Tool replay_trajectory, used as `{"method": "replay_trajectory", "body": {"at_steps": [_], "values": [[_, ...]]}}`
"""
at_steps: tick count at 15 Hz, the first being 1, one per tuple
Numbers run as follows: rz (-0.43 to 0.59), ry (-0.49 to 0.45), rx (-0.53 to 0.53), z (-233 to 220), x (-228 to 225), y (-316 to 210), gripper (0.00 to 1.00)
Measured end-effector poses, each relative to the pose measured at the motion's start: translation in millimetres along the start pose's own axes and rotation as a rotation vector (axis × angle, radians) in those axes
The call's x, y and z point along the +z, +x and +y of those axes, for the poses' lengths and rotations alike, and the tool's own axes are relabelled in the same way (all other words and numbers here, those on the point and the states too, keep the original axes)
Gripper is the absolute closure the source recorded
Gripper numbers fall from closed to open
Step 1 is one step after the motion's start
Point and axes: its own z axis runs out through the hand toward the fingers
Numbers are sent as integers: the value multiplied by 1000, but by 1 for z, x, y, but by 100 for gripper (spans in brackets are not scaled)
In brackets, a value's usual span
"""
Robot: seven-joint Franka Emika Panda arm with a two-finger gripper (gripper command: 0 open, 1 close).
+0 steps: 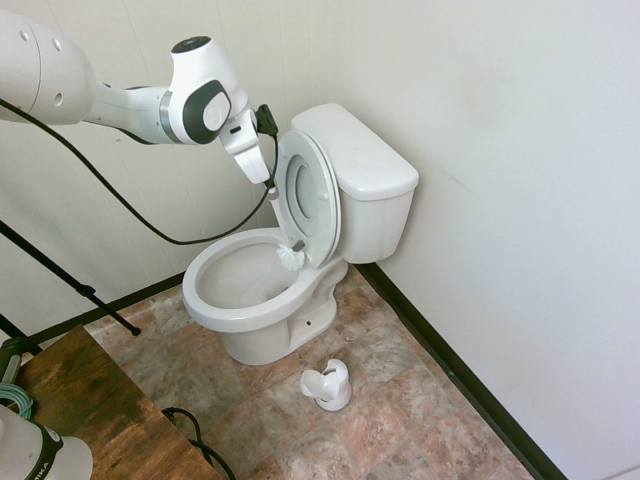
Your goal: Clean the toilet
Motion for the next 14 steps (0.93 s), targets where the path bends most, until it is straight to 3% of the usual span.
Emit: {"method": "replay_trajectory", "body": {"at_steps": [5,9,14], "values": [[63,-73,37,29,32,58,100],[60,-111,41,52,83,85,100],[98,-91,60,61,88,102,100]]}}
